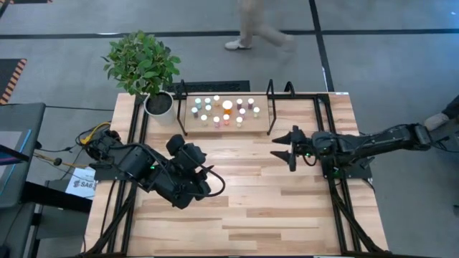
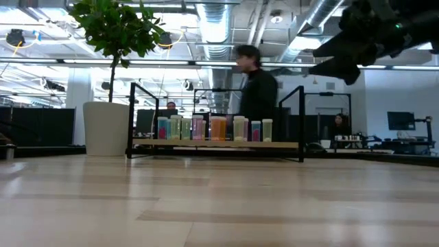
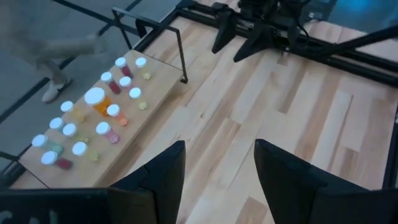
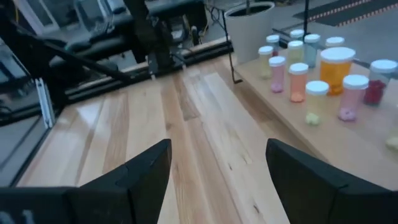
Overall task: Pick and place medicine bottles onto shelf by color
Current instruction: Return to Home Position
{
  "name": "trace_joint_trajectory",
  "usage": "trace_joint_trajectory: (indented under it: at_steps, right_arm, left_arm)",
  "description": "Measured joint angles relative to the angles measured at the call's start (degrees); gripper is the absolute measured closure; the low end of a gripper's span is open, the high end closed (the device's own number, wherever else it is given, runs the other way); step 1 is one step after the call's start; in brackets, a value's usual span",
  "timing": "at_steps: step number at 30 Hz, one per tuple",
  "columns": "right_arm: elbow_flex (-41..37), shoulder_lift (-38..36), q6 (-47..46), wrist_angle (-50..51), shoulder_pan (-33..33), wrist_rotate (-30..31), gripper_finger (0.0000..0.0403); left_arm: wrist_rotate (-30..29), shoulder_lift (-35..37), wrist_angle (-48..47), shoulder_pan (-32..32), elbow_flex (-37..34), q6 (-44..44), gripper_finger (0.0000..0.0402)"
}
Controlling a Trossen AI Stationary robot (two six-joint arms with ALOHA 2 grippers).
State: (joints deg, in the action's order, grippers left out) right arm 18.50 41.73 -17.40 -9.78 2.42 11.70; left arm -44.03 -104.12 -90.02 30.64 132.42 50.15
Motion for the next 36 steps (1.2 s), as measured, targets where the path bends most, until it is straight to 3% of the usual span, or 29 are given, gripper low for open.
trace_joint_trajectory:
  at_steps: [9, 19, 28, 36]
  right_arm:
    - [-6.54, -7.3, -1.2, -2.79, -1.01, -0.74, 0.0117]
    - [-14.4, -8.47, -5.96, -14.08, -1.81, -1.22, 0.0117]
    - [-17.94, -8.44, -10.95, -12.57, -1.81, -1.55, 0.0117]
    - [-17.98, -8.38, -16.42, -2.68, -1.81, -1.5, 0.0117]
  left_arm:
    - [-0.55, 0.0, 0.02, -2.2, 0.0, 5.64, 0.0221]
    - [-1.84, 0.0, 1.62, -6.32, 0.0, 9.65, 0.0221]
    - [-2.57, -0.02, 8.43, -8.31, -1.03, 7.23, 0.0221]
    - [-0.25, -0.04, 17.77, -10.17, -8.52, 6.57, 0.0221]
